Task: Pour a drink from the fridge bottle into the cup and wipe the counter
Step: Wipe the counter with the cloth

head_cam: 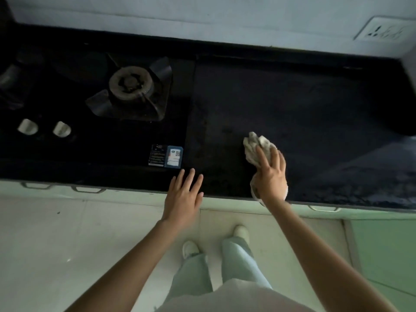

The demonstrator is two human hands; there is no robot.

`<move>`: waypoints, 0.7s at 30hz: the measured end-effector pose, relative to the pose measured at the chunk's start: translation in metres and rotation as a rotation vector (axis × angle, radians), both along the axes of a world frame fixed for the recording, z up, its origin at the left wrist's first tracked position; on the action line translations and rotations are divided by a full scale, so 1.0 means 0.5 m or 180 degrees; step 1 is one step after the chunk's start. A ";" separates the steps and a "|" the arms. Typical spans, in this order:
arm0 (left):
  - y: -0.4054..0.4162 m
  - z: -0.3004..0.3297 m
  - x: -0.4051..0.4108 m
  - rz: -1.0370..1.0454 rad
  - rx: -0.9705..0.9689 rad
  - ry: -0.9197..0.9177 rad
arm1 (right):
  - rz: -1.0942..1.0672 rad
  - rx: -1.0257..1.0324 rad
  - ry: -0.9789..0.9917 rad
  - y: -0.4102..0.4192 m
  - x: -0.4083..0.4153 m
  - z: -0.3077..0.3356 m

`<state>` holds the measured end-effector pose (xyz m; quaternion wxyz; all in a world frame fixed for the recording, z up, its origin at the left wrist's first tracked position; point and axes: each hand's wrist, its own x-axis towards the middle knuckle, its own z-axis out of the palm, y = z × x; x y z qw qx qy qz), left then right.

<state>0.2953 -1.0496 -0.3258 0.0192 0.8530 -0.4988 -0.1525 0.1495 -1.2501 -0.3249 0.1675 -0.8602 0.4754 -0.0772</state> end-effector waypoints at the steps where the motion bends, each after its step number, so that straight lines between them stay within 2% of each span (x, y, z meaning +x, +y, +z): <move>1: 0.001 -0.001 0.002 0.0000 -0.0003 0.0054 | 0.0043 -0.0057 -0.0026 0.032 0.006 -0.002; 6: 0.001 -0.001 0.004 -0.0003 -0.0104 0.0101 | 0.0684 0.0042 -0.0091 0.134 0.132 -0.002; 10: 0.002 -0.012 0.005 -0.0048 -0.0168 -0.0038 | 0.1230 0.0099 -0.0025 0.068 0.202 0.001; 12: 0.001 -0.017 0.006 -0.0065 -0.0164 -0.0052 | 0.1123 0.0015 0.0075 0.006 0.190 0.003; 15: 0.005 -0.016 0.004 -0.0030 -0.0150 0.0013 | 0.0319 0.0086 0.0024 -0.045 0.134 0.008; 17: 0.006 -0.014 0.004 -0.0018 -0.0172 0.0040 | 0.0042 0.0108 0.0110 -0.028 0.094 0.011; 21: 0.007 -0.013 0.004 0.0015 -0.0206 0.0086 | 0.0552 -0.0184 -0.0022 0.074 0.077 -0.010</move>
